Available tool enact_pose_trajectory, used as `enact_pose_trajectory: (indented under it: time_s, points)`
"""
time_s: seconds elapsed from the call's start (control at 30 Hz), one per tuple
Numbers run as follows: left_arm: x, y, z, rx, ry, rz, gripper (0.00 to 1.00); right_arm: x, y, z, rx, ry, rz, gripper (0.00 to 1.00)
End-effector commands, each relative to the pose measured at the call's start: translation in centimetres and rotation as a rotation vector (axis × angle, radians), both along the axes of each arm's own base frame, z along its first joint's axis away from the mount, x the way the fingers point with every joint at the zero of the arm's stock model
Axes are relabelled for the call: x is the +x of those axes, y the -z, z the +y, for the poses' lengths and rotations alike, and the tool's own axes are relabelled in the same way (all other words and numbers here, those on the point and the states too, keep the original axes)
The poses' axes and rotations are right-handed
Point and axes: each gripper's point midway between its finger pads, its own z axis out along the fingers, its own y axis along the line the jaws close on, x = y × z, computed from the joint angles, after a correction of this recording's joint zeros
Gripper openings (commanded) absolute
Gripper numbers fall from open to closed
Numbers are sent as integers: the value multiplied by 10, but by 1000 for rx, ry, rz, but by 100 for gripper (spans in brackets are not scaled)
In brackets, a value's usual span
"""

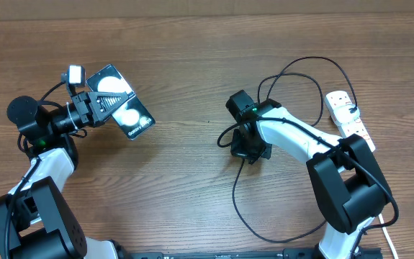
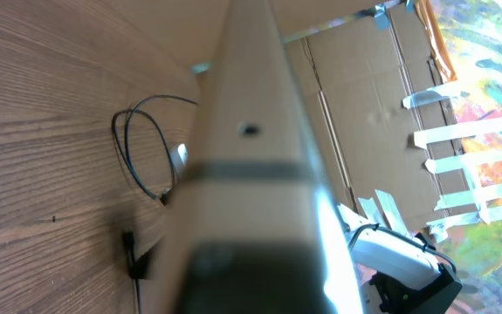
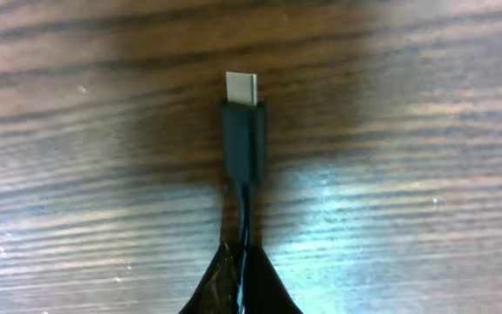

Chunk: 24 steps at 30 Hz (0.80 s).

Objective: Plug charger to phone and switch on socket

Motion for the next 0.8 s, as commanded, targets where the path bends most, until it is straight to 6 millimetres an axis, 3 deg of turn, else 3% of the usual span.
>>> enact_pose_trajectory:
  time_s: [0.0, 0.07, 0.17, 0.3, 0.4, 0.53, 0.77]
  points:
    - [0, -8, 1, 8, 15, -16, 4, -34, 28, -26, -112, -36, 154, 4]
    - [0, -8, -1, 6, 21, -12, 4, -26, 10, -18, -75, -80, 136, 4]
    - [-1, -8, -11, 7, 48, -16, 4, -22, -33, 15, 126, -219, 103, 4]
    - [-4, -8, -30, 8, 101, -19, 4, -41, -105, 60, 462, -428, 27, 4]
    - [-6, -10, -43, 13, 140, -34, 4, -60, -136, 64, 504, -477, -8, 4]
    - [-5, -17, -57, 27, 170, -82, 4, -88, -155, 71, 514, -550, -9, 4]
    - [-8, -21, -81, 39, 223, -141, 4, -126, -162, 104, 556, -672, 13, 4]
